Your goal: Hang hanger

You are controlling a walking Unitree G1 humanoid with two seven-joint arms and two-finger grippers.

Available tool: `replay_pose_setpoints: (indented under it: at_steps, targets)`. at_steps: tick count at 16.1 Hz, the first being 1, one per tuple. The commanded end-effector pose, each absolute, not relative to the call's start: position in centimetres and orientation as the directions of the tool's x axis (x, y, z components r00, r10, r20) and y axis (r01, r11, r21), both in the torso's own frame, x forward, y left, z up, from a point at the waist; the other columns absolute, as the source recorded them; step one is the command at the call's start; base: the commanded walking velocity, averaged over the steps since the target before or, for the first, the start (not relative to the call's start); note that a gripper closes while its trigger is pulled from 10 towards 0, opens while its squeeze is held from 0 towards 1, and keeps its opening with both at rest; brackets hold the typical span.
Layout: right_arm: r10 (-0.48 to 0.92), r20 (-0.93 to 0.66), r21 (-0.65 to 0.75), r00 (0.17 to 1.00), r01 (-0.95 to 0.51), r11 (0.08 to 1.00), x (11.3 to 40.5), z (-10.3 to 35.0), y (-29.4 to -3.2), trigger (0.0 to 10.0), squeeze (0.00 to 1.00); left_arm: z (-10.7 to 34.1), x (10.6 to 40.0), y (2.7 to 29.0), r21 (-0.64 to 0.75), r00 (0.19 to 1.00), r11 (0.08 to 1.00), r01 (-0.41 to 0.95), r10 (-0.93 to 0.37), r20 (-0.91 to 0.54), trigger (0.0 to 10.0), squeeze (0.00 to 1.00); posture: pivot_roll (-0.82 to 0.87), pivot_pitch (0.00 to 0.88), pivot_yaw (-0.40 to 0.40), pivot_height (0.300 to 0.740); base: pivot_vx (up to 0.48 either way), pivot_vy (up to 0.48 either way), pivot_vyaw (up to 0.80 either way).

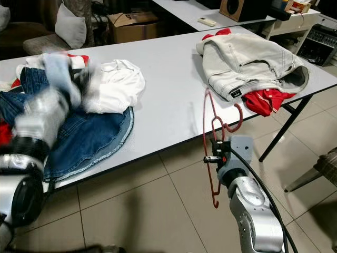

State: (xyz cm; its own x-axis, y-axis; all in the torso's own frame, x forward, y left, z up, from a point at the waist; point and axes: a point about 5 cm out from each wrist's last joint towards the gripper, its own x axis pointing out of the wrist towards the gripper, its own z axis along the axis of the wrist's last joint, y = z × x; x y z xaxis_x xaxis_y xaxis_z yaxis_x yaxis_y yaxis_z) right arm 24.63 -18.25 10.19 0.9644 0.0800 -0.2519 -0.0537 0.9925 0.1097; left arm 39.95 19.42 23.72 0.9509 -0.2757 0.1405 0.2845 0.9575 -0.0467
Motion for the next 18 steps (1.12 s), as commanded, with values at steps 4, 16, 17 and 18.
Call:
replay_pose_setpoints:
  at_steps: [4, 16, 17, 18]
  targets:
    - [0.062, -0.209, 0.13, 0.976, -0.035, 0.991, 25.5, 10.6, -18.1, 10.0, 0.0, 31.7, 39.8, 18.4, -0.225, 0.873, 0.881, 0.417, -0.318, 0.371, 0.0, 0.0, -0.07, 0.0, 0.018, 0.74, 0.0, 0.0, 0.0]
    - [-0.053, -0.131, 0.219, 0.99, 0.081, 0.972, 26.8, 10.2, -17.7, 10.0, 0.0, 43.9, 36.8, 16.3, -0.233, 0.694, 0.731, 0.642, -0.425, 0.581, 0.0, 0.0, -0.01, 0.0, 0.133, 0.74, 0.0, 0.0, 0.0]
    - [-0.054, -0.128, 0.22, 0.99, 0.081, 0.972, 26.9, 10.2, -17.7, 10.0, 0.0, 44.9, 36.2, 16.5, -0.247, 0.663, 0.696, 0.674, -0.424, 0.617, 0.0, 0.0, -0.01, 0.0, 0.131, 0.74, 0.0, 0.0, 0.0]
    - [-0.051, -0.127, 0.212, 0.991, 0.077, 0.974, 27.0, 10.1, -17.7, 10.0, 0.0, 44.3, 36.2, 16.8, -0.213, 0.675, 0.728, 0.652, -0.429, 0.6, 0.0, 0.0, -0.01, 0.0, 0.128, 0.74, 0.0, 0.0, 0.0]
